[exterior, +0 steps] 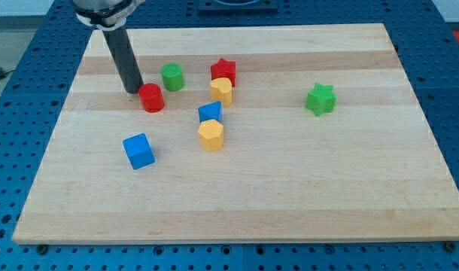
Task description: Move the green circle diagonal to the blue triangle
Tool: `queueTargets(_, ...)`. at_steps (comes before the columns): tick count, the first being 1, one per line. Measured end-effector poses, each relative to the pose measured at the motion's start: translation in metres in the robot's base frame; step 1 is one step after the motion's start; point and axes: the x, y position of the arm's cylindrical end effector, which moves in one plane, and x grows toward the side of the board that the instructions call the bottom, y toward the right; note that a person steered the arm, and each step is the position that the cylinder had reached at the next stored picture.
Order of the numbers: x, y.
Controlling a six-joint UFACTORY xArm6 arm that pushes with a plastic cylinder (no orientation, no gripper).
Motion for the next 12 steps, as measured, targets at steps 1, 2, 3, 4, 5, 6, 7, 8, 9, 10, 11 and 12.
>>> queueTargets(1,-0.008,0.012)
queueTargets(2,-0.009,0.036)
queueTargets(3,-0.009,0.044)
queueTargets(4,-0.010,0.047)
queueTargets(5,-0.038,0.037)
queueTargets(6,-0.048,0.044)
queueTargets(7,-0.032,0.053)
queueTargets(8,-0.021,0.072)
queueTargets(9,-0.011,0.097)
queueTargets(10,-0.016,0.082)
queueTargets(11,-0.008,0.049)
queueTargets(12,0.047,0.073)
